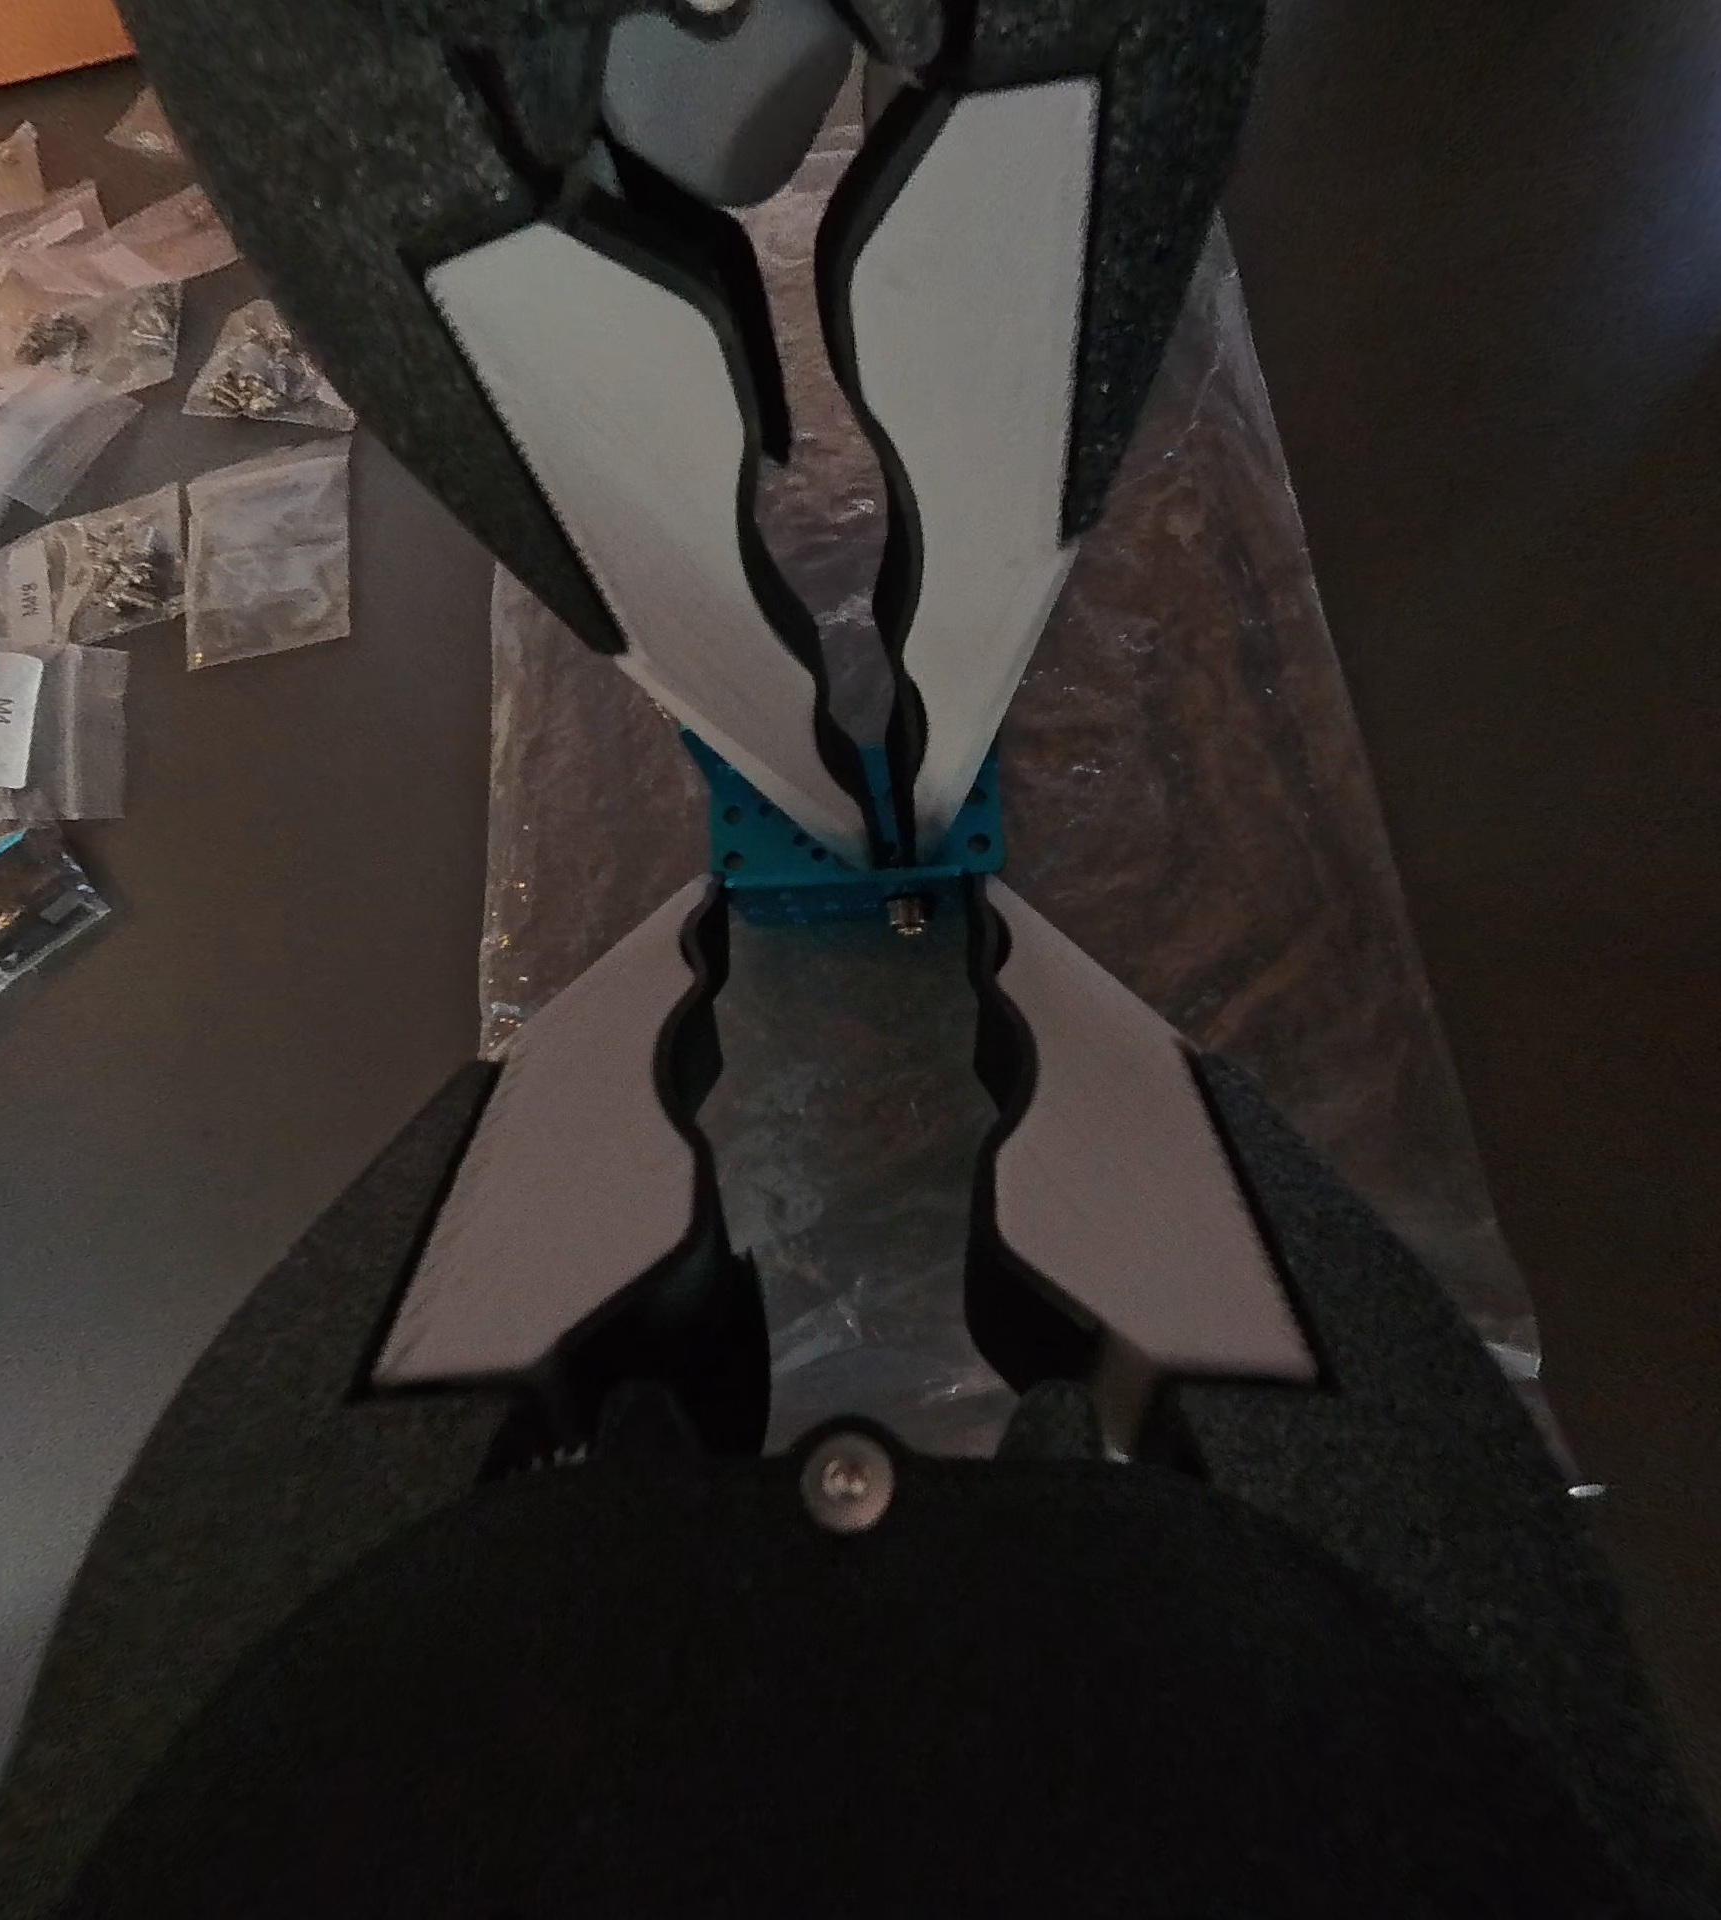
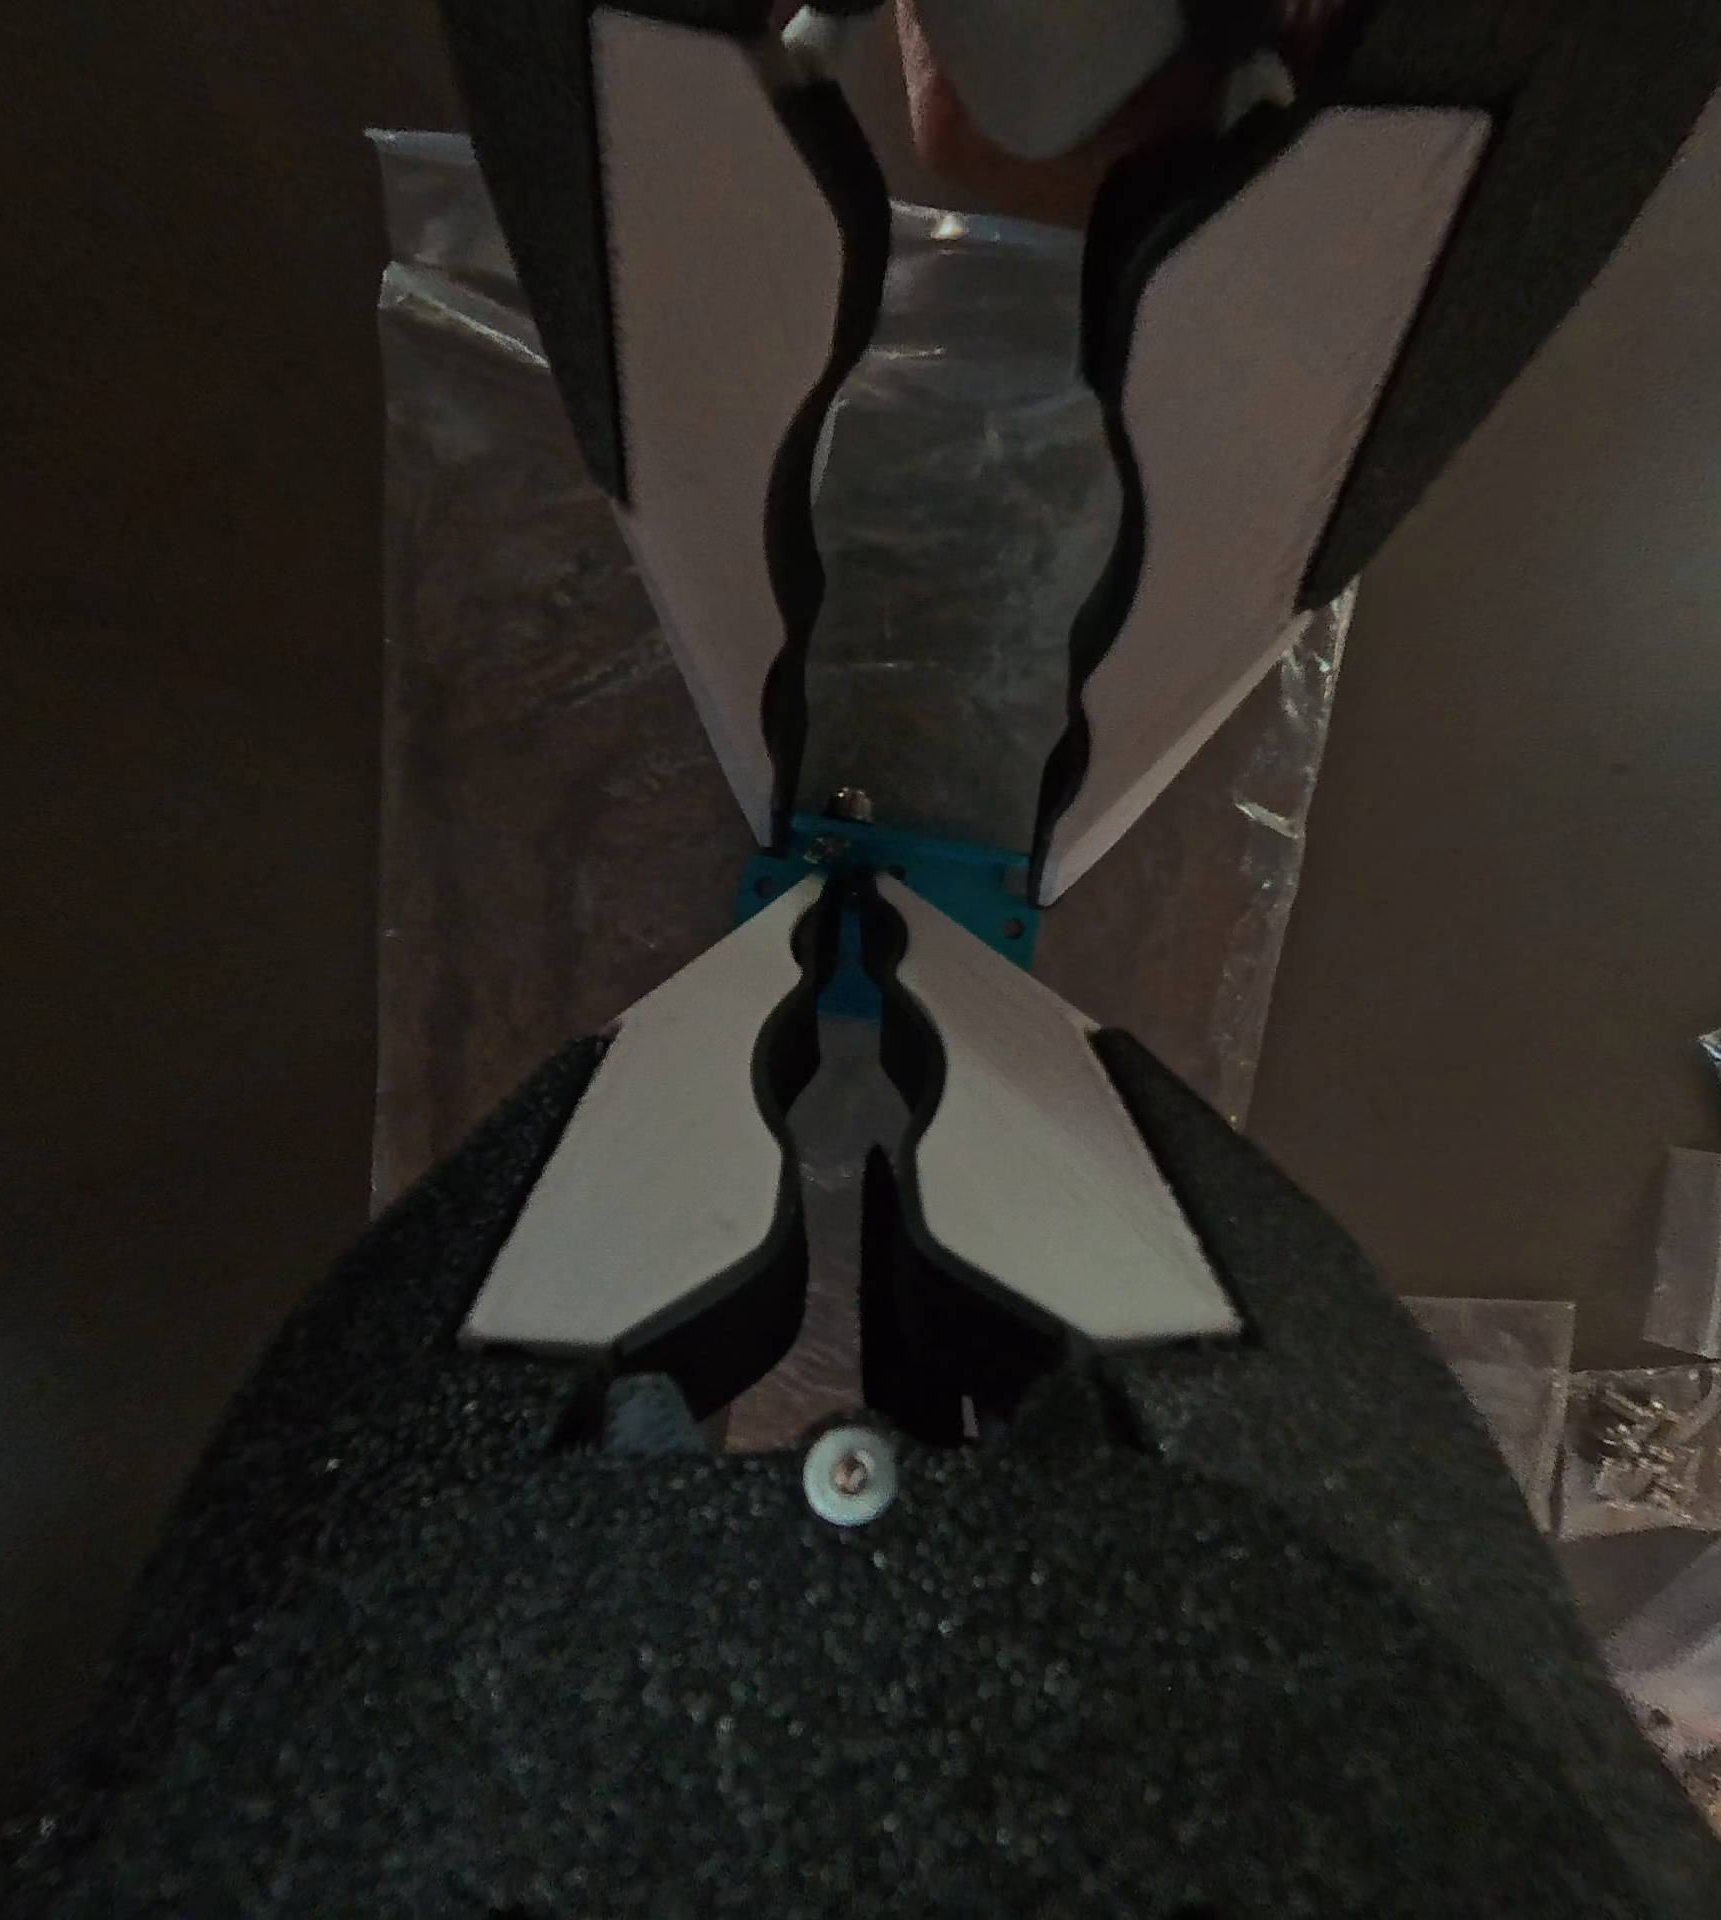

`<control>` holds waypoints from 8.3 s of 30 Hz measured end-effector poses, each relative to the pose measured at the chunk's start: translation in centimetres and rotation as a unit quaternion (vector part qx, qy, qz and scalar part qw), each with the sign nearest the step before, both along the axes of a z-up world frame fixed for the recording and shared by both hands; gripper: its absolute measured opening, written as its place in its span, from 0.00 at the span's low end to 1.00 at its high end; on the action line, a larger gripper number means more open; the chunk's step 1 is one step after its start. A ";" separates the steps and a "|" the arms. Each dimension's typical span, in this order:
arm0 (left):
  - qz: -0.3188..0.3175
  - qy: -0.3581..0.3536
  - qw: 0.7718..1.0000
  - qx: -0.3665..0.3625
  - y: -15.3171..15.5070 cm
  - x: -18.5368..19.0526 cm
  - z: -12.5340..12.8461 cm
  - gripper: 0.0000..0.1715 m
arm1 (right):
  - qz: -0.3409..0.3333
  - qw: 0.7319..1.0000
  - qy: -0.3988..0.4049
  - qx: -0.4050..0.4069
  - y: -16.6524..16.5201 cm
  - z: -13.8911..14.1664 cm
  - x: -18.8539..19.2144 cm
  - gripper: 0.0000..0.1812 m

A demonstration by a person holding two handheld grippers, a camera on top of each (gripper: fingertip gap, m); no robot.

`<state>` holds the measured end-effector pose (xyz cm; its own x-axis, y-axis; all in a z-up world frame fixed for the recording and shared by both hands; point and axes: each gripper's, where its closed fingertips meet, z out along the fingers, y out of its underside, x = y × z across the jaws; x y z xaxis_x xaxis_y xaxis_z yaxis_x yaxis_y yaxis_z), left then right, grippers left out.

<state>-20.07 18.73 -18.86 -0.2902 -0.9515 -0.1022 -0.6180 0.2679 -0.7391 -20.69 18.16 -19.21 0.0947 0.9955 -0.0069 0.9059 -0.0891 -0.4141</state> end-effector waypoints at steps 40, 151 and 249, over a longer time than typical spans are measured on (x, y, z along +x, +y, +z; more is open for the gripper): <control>-0.017 0.005 1.000 0.007 -0.3 -1.4 0.0 0.02 | -0.006 1.000 0.020 -0.006 -0.6 0.0 -0.9 0.04; -0.019 -0.014 0.999 0.040 -0.6 -1.1 0.6 0.01 | 0.001 1.000 -0.001 -0.027 -2.8 -0.2 -2.0 0.04; -0.030 -0.038 0.996 0.071 -1.7 -0.4 0.8 0.01 | -0.034 0.996 0.061 -0.055 -0.9 0.1 1.0 0.00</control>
